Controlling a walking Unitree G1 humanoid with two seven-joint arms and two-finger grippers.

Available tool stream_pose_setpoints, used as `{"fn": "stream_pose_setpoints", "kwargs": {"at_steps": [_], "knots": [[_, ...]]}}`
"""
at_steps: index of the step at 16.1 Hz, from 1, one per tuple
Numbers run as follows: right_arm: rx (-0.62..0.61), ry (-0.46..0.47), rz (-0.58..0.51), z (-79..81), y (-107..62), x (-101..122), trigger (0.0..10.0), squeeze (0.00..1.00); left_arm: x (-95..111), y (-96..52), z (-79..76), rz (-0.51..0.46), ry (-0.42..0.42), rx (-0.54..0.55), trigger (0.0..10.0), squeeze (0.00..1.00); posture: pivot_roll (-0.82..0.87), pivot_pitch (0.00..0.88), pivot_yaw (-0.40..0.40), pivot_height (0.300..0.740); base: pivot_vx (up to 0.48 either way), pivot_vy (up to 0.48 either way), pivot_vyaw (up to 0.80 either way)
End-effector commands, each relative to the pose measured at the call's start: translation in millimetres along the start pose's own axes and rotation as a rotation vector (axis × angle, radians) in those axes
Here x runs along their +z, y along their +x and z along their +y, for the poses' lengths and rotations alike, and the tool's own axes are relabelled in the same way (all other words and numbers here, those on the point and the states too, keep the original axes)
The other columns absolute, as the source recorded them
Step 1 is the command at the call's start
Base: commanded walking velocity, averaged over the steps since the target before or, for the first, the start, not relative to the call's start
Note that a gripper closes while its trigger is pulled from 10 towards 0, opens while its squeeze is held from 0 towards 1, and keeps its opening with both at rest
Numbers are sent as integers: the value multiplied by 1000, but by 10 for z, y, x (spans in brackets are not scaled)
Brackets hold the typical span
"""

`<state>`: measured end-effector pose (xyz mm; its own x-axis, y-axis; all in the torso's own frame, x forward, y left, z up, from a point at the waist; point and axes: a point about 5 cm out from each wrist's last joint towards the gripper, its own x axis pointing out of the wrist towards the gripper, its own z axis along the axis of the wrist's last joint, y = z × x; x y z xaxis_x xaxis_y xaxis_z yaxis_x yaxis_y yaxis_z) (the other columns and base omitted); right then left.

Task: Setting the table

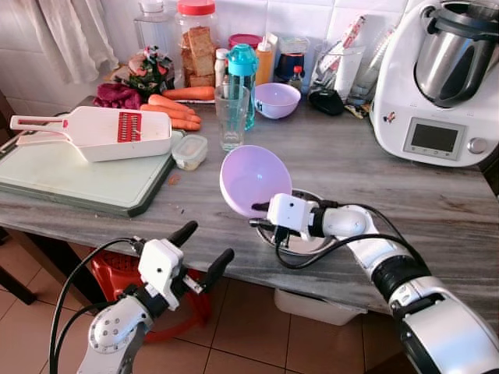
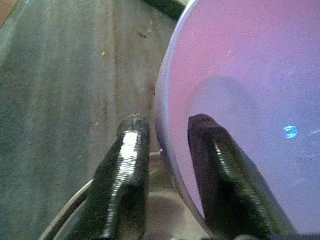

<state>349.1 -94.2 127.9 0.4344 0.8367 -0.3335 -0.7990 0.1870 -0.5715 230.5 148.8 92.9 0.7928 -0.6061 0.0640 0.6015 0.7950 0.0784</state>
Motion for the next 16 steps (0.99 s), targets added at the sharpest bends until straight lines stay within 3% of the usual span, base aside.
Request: {"fn": "stream_pose_setpoints", "kwargs": {"at_steps": [1, 16], "knots": [[-28, -23, -2, -109, -25, 39, 10000, 1000, 20, 3, -6, 3, 6, -3, 10000, 0, 36, 36, -28, 740, 0, 0, 0], [-152, -41, 95, -173, -65, -89, 10000, 1000, -12, 18, 15, 29, 8, 3, 10000, 0, 54, 29, -20, 740, 0, 0, 0]]}}
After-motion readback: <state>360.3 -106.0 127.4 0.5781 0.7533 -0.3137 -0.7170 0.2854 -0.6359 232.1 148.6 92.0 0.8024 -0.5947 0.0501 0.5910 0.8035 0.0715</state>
